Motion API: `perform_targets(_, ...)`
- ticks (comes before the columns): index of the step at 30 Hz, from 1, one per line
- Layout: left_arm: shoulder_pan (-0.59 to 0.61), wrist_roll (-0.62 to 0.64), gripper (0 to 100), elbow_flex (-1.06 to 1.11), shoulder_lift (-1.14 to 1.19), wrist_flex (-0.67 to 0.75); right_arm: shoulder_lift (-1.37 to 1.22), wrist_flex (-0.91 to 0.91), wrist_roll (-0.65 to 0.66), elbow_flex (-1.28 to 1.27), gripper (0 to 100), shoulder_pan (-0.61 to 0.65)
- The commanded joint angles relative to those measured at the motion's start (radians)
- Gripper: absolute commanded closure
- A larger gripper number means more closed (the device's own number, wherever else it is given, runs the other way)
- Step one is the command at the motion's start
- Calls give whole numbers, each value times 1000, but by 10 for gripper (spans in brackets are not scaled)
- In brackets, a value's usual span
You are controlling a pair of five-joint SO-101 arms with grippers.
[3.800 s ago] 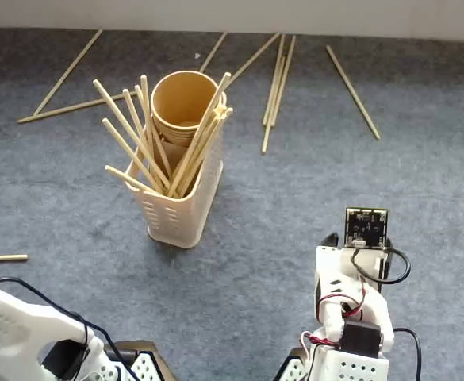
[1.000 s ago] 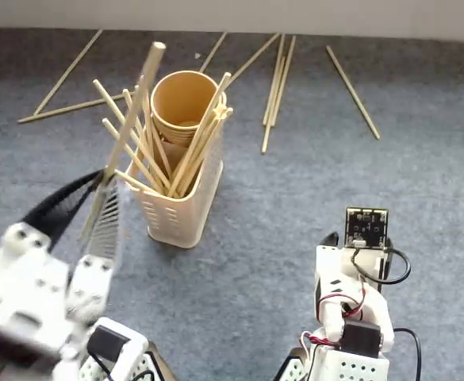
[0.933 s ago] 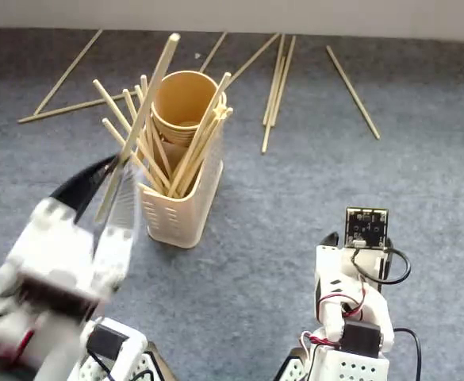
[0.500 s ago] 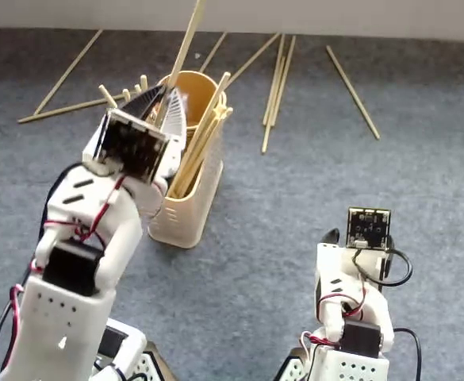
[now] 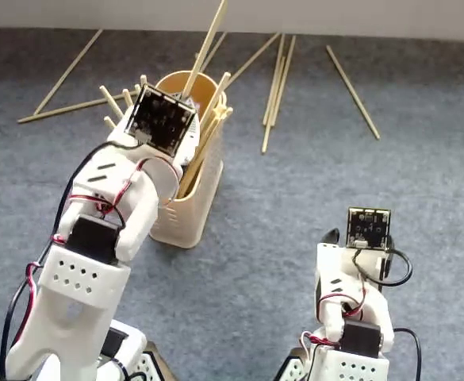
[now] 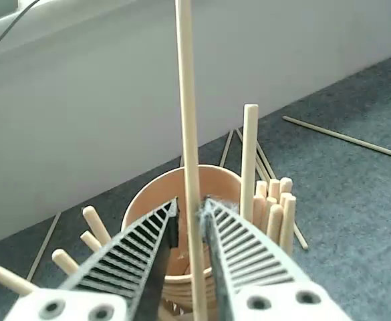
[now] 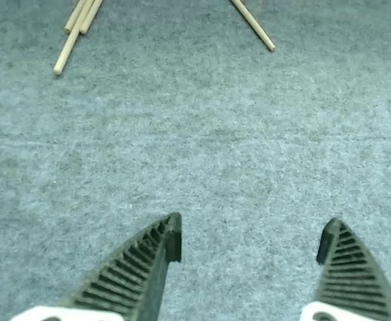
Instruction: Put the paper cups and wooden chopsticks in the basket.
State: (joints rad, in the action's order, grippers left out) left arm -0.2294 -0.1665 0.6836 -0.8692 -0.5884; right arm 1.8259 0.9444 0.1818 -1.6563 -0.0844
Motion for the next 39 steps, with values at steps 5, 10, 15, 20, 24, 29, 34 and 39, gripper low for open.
perform_targets(5, 7, 3, 879, 27, -39, 17, 7, -27, 3, -58, 684, -4)
perform_targets(10, 28, 3, 883, -22, -47, 18, 7, -27, 3, -58, 684, -4)
perform_targets(15, 179, 5, 896, -182, -47, 11, 7, -27, 5, -58, 684, -4)
perform_targets(20, 521, 5, 892, -369, 22, 6, 7, -27, 6, -58, 684, -4)
perform_targets(24, 753, 5, 891, -503, 269, -97, 7, -27, 8, -58, 684, -4)
perform_targets(29, 828, -74, 891, -645, 659, -155, 7, -25, 8, -58, 684, -4)
perform_targets(34, 812, -103, 891, -777, 997, -129, 7, -25, 6, -58, 684, -4)
perform_targets(39, 811, -103, 891, -967, 1328, -32, 7, -24, 5, -58, 684, -4)
